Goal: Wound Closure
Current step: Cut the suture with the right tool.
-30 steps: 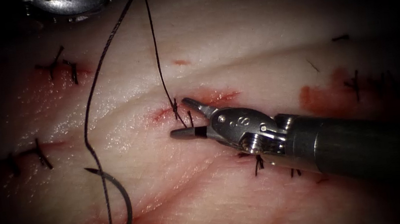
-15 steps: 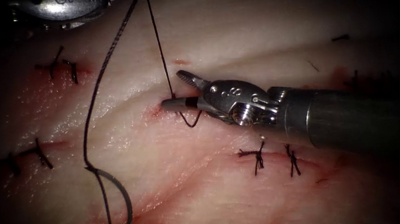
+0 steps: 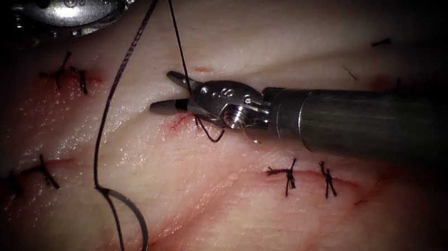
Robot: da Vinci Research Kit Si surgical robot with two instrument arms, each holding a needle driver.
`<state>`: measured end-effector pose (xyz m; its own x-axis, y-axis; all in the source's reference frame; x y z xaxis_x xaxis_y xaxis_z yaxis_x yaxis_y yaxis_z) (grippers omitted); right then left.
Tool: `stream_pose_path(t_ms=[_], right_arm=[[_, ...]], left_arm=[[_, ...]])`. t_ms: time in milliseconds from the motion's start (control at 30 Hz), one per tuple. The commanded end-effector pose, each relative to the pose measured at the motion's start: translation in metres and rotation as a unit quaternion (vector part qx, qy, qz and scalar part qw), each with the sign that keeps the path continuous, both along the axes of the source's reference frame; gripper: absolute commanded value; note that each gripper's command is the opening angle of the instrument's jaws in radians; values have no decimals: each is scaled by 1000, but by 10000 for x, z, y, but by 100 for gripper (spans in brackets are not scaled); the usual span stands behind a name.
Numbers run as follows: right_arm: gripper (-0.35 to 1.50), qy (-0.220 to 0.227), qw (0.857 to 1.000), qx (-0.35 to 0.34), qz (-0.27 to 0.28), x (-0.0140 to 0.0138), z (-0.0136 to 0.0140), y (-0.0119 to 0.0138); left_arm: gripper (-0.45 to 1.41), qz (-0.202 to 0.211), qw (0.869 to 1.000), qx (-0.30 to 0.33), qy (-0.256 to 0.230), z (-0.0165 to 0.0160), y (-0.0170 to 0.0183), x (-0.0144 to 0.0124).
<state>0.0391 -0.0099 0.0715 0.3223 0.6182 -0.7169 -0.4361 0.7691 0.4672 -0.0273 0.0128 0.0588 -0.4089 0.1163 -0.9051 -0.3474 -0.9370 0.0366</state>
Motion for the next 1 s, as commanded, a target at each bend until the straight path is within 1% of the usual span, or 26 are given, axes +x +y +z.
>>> stream_pose_path(t_ms=[33,100,133,200,233,267,333,400,467,500,533,567,600,633,700,767,900,967,1000], right_arm=[[116,1,1000,-2,1,13,2,7],[111,0,1000,-3,2,16,3,7],[104,0,1000,-3,3,17,3,6],[37,-2,1000,-2,0,21,4,5],[-10,-3,1000,-1,-1,22,5,4],[-35,-9,1000,0,-5,23,6,2],[-35,-19,1000,-8,-19,24,7,1],[-35,-4,1000,-22,-8,20,4,4],[-35,17,999,-26,-2,7,-9,9],[0,26,999,-27,0,0,-15,10],[46,33,999,-28,3,-6,-20,10],[74,39,999,-28,4,-13,-26,10],[89,46,999,-28,5,-20,-32,10],[104,49,998,-25,9,-39,-46,10],[111,46,999,-24,12,-62,-60,13],[115,33,998,-43,11,-105,-80,22],[115,28,998,-57,-1,-148,-90,31],[111,23,998,-56,-7,-170,-93,35],[106,18,998,-54,-9,-189,-94,37]], left_arm=[[-45,-1,1000,-2,0,2,6,-8],[-45,0,1000,-4,1,0,5,-9],[-45,0,1000,-4,1,0,5,-10],[-45,1,1000,-6,1,-3,4,-13],[-45,1,1000,-5,1,-4,4,-14],[-45,2,1000,-8,1,-4,3,-14],[-45,2,1000,-7,1,-6,3,-16],[-45,5,1000,-9,0,-9,0,-17],[-45,7,1000,-9,-3,-12,-5,-18],[-45,9,1000,-9,-4,-14,-8,-19],[-45,11,1000,-12,-4,-16,-11,-19],[-45,13,1000,-14,-4,-19,-13,-19],[-45,14,1000,-14,-6,-22,-18,-20],[-45,16,1000,-16,-6,-28,-24,-23],[-45,20,1000,-15,-12,-37,-33,-29],[-45,31,999,-16,-29,-49,-53,-52],[-45,47,997,-25,-53,-55,-78,-87],[-45,64,996,-28,-60,-54,-95,-105],[-45,79,994,-22,-67,-49,-113,-122]])
